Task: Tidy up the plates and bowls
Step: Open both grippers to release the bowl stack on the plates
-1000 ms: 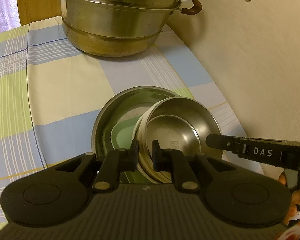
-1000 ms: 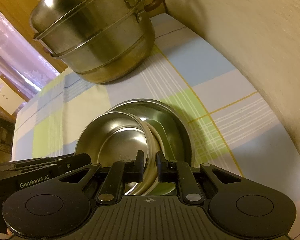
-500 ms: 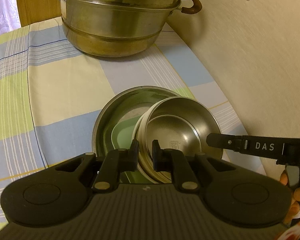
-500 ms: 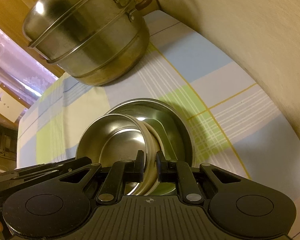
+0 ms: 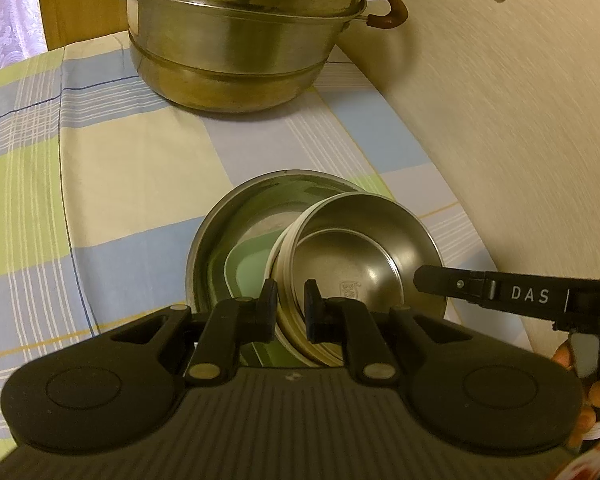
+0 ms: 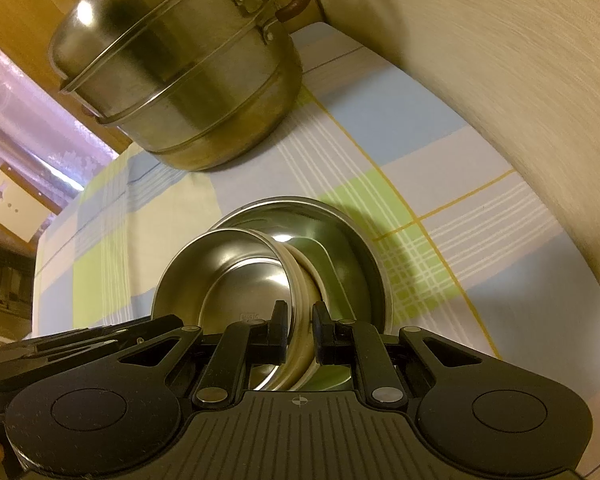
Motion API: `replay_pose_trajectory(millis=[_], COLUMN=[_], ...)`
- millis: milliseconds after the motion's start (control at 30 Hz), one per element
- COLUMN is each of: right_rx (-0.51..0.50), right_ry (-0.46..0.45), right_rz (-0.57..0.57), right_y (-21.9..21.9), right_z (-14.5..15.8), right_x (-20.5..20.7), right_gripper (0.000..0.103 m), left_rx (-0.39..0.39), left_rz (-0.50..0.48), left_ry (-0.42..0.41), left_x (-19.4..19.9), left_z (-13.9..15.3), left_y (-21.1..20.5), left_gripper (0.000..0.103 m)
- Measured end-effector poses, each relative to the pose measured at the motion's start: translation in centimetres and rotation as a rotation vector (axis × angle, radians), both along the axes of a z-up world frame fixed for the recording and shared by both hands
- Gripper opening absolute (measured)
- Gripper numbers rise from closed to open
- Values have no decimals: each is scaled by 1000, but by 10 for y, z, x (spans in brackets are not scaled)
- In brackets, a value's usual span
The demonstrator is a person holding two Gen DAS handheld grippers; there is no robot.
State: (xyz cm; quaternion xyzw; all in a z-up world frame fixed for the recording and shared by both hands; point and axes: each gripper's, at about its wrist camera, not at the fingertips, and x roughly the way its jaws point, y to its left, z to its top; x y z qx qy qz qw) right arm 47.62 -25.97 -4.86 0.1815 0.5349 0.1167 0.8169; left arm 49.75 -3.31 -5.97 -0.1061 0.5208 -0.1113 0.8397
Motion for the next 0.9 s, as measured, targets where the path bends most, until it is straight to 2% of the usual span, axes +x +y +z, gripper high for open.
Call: replay_pose_trajectory(millis=[300,433,567,667,900], right_rx=[11,26,44,56,18], right_ry=[-42,-71,-110,-151,-290], right_rz=[19,19,26,37,118], right_y=[-2,-6,-8,-11,-18], right_z=[7,10,15,22,37], right_x=[-5,-8,-13,-20,-64], right_gripper=[17,28,34,38,51], left_rx=[24,24,31,44,150], left_rz=[25,29,29,29,42], left_ry=[-24,-29,-46,-74,-181], left_x=[-4,-7,-12,-19,-59], left_z=[8,11,16,24,47], left_y=[1,0,-2,-3,-7], left_gripper=[12,13,14,17,18])
